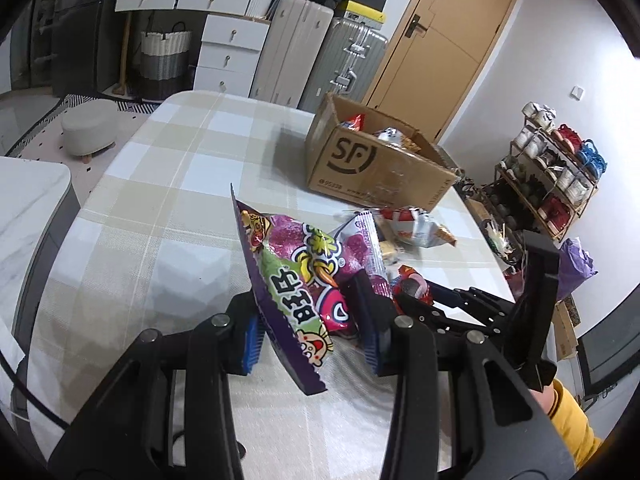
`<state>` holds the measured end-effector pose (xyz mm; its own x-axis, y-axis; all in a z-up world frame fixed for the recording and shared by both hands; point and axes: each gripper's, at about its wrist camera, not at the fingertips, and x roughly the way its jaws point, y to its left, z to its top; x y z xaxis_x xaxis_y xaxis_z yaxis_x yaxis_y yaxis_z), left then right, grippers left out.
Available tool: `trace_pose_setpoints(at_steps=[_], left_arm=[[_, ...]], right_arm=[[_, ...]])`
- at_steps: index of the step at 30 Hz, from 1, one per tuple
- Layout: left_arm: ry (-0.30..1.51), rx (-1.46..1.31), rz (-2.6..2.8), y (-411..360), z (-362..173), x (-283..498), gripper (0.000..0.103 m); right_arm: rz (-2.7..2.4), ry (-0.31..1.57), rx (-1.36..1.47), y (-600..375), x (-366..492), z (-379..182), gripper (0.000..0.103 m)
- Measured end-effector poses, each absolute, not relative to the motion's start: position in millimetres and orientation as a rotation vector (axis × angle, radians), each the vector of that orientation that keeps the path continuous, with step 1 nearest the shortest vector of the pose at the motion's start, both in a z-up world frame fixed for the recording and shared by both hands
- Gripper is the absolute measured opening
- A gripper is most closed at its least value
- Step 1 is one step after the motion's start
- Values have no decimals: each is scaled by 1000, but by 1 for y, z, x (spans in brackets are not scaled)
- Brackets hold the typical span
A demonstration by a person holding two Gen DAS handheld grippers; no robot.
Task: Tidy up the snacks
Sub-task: 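Grasp the purple candy bag with left tool while right tool grasps red Oreo pack, then lift both held snacks and carry them over the cardboard box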
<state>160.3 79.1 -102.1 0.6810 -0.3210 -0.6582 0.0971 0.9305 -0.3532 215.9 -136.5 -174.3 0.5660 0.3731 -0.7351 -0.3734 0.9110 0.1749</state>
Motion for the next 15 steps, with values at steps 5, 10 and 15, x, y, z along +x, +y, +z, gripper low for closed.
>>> trace_pose_setpoints(at_steps=[5,10,15], left_arm=[[766,-298,-258,75,-89,140,36],[739,-282,-284,65,-73,121,36],[712,-268,-316,52,-57,103,36]], right_arm=[[486,807,96,-145,194,-147,46],[530,738,191,-161,165,-110,46],[562,653,232,-169,137,-74,46]])
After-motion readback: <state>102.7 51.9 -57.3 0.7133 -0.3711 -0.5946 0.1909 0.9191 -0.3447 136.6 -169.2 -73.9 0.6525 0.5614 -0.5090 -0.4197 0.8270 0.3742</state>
